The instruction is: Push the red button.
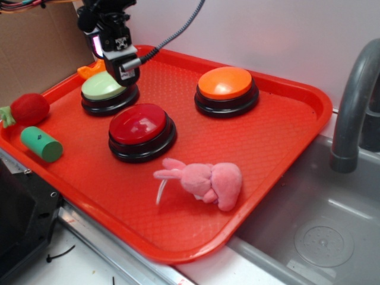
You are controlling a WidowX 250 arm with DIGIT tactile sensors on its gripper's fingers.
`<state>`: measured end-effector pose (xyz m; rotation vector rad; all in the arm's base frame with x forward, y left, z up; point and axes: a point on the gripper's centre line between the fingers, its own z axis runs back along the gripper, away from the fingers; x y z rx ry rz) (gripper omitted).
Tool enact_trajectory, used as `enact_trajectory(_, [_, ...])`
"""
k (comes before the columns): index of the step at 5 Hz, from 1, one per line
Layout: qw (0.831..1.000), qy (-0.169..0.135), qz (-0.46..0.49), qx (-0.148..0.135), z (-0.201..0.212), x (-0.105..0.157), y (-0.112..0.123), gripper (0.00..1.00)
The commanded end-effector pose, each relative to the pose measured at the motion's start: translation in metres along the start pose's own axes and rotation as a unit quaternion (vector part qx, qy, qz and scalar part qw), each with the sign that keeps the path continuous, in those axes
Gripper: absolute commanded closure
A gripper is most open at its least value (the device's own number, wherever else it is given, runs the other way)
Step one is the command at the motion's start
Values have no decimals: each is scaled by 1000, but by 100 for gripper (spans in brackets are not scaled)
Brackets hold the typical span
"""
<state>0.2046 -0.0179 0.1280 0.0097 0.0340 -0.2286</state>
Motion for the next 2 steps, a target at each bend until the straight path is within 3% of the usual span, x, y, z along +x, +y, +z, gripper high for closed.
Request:
enact_trajectory(1, [999,-34,20,6,30,-6,-2,0])
enact_trajectory(2, [999,-38,29,9,38,-14,-4,0])
